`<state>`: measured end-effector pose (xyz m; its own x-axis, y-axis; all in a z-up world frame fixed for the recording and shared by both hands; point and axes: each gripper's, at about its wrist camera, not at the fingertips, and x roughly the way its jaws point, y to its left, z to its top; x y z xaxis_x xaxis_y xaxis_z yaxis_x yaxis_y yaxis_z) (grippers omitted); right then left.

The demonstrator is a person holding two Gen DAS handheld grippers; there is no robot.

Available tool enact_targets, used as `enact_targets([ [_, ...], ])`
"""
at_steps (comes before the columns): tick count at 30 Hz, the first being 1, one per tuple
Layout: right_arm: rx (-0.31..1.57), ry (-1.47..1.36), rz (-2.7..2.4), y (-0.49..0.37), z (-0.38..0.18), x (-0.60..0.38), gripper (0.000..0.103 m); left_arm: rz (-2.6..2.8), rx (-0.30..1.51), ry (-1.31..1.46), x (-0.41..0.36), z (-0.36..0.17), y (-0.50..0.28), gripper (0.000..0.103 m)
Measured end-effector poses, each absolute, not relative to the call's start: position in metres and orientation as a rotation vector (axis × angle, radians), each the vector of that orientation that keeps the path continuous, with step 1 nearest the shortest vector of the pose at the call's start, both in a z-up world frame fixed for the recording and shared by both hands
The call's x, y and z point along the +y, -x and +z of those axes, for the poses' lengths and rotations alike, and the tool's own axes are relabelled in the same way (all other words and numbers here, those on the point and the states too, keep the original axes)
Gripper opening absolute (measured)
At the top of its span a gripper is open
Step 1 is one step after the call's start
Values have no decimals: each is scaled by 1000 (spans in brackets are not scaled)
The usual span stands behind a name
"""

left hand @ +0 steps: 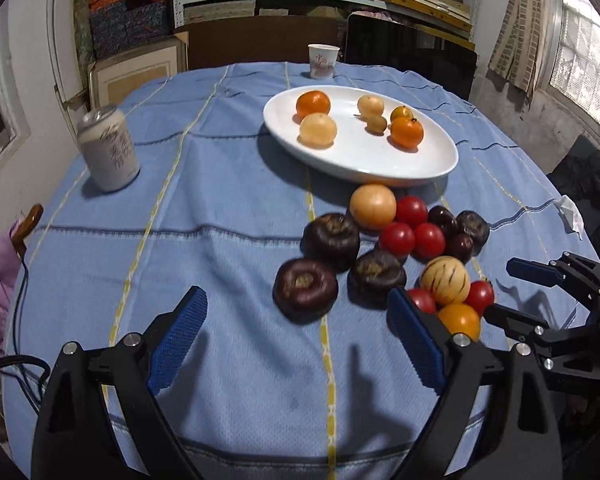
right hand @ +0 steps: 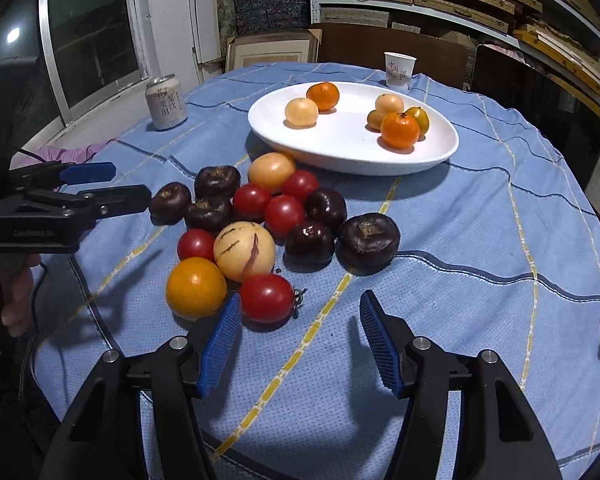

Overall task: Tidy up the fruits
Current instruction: 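Grasp a red plum with the right gripper while the left gripper grasps a yellow-orange fruit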

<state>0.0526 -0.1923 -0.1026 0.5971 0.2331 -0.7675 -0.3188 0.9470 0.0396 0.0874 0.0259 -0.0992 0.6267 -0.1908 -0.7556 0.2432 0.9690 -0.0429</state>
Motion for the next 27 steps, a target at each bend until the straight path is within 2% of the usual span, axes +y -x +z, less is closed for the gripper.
enact_targets([
  [9,897,171,339,-61,-107,-168,54,-264,888,-101,18,-109,-78,89],
  [10,904,176,337,-63,-110,-166,50,-272,887,-108,15,-109,-77,89],
  [11,911,171,340,-63,-111,-166,40,-276,887,-113,13,-108,-76,89],
  [13,929,182,351,-62,-115,-165,32,-284,886,-124,9,-109,-73,89],
  [14,920,185,350,-60,-115,-165,30,-289,888,-129,7,-109,-73,89],
  [27,850,121,289,-39,-110,-208,30,-393,832,-208,-43,-103,-46,89],
])
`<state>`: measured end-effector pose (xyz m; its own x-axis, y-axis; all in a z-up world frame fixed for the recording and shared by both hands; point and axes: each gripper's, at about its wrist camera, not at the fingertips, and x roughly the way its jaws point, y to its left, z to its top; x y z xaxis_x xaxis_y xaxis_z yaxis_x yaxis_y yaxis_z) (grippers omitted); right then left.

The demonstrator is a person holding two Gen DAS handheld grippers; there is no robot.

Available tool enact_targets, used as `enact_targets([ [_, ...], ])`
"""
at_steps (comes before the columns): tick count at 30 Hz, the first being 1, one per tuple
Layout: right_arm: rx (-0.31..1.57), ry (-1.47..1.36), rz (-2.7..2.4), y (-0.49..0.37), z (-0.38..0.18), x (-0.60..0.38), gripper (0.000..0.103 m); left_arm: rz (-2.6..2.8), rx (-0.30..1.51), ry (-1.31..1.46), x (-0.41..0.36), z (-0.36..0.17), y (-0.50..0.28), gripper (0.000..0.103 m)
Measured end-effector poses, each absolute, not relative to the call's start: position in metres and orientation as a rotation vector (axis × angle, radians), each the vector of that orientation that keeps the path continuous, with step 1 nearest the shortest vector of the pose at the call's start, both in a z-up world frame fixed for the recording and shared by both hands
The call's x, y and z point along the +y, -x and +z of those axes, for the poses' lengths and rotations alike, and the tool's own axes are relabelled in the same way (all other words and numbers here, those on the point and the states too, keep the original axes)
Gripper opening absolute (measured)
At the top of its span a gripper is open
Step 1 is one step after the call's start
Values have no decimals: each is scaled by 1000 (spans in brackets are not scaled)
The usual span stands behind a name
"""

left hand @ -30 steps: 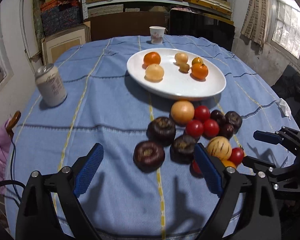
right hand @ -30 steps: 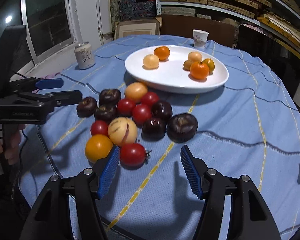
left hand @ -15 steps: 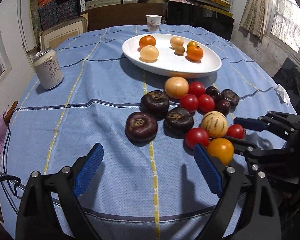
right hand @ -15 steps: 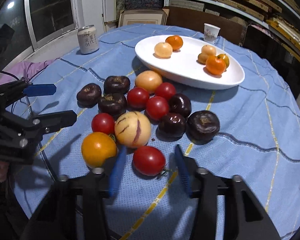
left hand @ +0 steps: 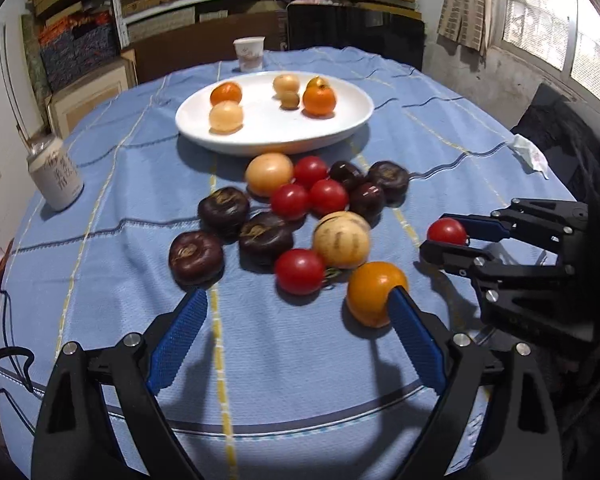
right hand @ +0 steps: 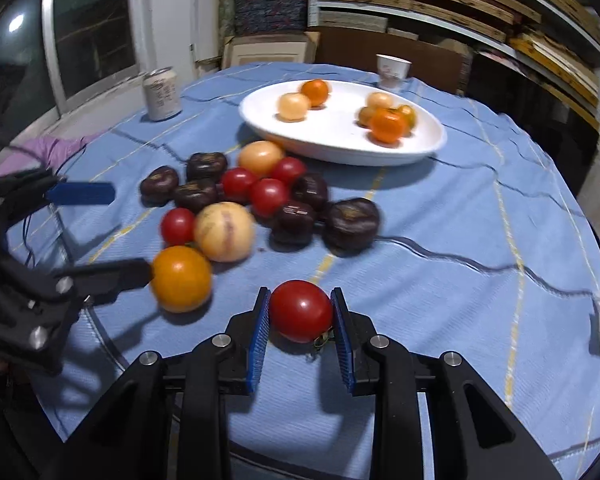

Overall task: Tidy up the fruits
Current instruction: 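Grasp a red plum with the right gripper while the left gripper grasps a yellow-orange fruit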

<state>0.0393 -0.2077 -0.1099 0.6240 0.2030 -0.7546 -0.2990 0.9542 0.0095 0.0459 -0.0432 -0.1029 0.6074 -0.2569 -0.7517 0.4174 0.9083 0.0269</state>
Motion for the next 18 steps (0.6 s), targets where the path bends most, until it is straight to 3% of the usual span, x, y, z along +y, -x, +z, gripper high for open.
enact_targets([
  [7,847,59,272,-36,-113,-229,30,-435,851,-252,-74,-114,-39,89],
  [12,844,37,257,-34,-114,-243,30,-455,850,-255,-95,-121,-43,80],
  [14,848,18,250,-34,-115,-251,30,-472,848,-264,-102,-121,-44,64],
  [16,850,1,251,-34,-115,-255,30,-489,849,-276,-111,-124,-44,62],
  [18,844,-9,257,-33,-115,-257,30,-510,852,-284,-117,-126,-45,50],
])
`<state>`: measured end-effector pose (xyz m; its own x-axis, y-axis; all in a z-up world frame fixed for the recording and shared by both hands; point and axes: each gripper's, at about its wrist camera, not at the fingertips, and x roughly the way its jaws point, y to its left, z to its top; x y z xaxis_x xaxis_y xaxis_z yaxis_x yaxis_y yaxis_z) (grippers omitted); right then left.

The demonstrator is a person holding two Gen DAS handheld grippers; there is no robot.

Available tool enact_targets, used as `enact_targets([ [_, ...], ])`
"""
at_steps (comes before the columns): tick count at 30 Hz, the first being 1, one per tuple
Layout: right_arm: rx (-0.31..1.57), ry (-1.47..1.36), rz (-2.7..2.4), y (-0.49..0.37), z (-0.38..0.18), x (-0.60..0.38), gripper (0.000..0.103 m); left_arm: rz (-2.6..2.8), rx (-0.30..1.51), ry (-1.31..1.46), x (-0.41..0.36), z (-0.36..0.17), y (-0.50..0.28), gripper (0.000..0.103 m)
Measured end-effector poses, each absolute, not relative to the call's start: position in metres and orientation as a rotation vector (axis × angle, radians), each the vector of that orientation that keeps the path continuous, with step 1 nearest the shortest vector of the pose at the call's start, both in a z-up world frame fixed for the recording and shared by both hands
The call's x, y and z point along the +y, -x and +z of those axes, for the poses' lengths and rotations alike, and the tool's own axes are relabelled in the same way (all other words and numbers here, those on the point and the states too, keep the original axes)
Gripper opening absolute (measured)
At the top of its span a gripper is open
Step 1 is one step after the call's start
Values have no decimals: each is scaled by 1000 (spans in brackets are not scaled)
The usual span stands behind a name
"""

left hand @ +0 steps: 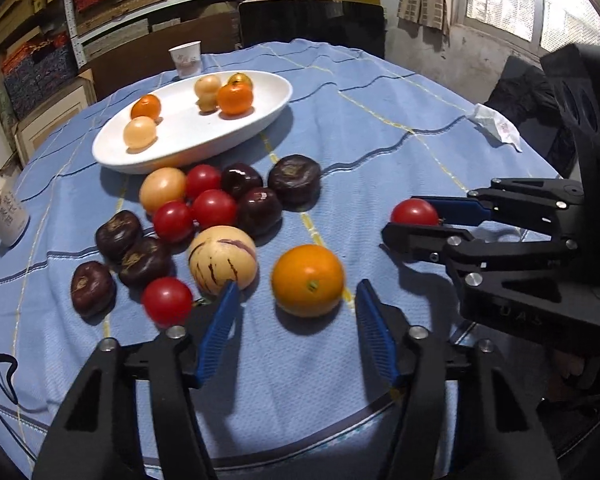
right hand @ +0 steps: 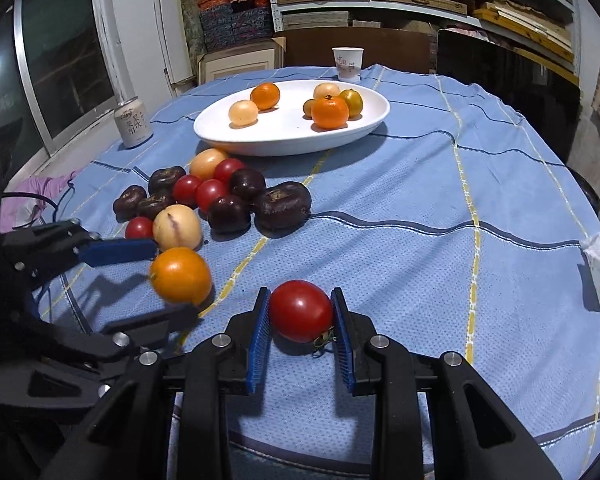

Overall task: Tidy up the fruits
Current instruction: 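Grasp a red plum with the right gripper while the left gripper grasps a yellow-orange fruit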

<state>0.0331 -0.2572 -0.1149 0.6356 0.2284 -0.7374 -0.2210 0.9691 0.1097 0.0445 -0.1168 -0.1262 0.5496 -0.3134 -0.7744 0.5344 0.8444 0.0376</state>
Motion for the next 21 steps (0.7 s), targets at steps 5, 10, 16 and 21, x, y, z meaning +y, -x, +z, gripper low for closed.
enact_targets([
  [5,845,-13,258,-34,-116,-257,30,-538,928,-227,-122,-132,-63,46],
  [10,862,-79,236,-38,-117,-269,31,-527,934,-222,-128,-132,-74,49],
  [16,825,-71,246,-33,-114,-268,31,-519,932,-207,-125,-131,-75,37],
  [21,824,-92,256,-33,-113,-272,31,-523,909,-218,-119,-131,-62,37],
])
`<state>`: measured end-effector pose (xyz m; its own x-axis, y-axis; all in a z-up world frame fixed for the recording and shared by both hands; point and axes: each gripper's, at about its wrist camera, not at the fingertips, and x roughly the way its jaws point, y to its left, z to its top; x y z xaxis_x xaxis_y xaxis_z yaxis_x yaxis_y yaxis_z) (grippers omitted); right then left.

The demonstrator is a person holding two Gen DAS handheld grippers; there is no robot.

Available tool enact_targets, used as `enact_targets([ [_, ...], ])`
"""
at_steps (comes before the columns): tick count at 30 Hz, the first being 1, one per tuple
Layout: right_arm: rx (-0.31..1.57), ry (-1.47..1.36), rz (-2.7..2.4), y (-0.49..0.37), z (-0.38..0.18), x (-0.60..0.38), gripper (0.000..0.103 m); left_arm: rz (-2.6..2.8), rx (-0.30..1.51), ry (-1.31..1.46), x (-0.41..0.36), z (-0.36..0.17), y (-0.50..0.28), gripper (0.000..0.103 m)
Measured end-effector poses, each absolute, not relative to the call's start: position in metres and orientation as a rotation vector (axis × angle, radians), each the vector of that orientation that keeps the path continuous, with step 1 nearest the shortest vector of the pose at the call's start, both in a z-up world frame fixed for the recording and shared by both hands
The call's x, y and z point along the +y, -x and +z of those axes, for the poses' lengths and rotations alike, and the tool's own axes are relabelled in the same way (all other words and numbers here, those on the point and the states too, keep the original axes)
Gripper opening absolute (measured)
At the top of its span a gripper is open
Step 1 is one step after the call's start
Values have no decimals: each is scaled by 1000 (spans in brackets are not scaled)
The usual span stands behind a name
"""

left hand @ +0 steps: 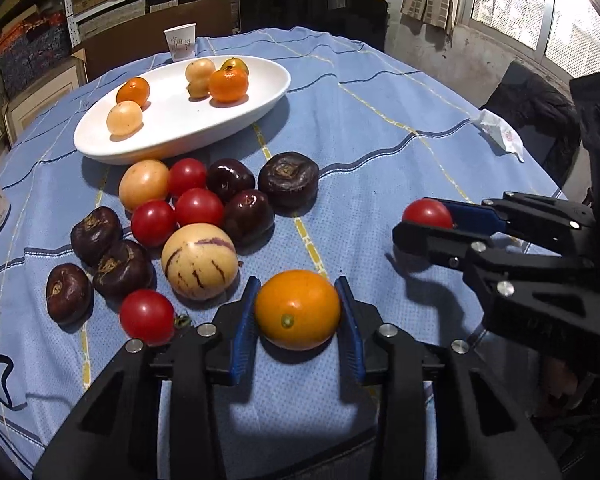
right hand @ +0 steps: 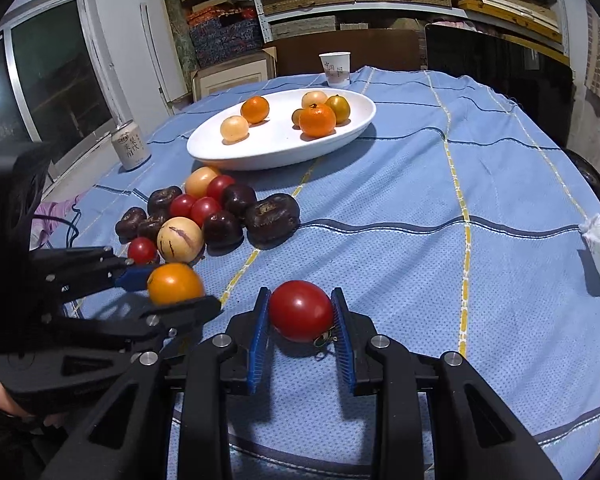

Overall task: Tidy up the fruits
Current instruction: 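Grasp a red plum with the right gripper while the left gripper grasps a yellow-orange fruit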

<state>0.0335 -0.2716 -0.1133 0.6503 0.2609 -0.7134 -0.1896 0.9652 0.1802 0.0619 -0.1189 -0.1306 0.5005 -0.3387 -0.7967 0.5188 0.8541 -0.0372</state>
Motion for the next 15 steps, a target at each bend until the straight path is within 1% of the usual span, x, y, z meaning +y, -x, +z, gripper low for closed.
enact_targets([
  [4,820,-100,259,-33,-113,-273,31,-529,901,-212,-113,-130,-55,37],
  [15,820,-102,251,-32,-112,-273,31,-421,791,-230,-91,-105,-44,37],
])
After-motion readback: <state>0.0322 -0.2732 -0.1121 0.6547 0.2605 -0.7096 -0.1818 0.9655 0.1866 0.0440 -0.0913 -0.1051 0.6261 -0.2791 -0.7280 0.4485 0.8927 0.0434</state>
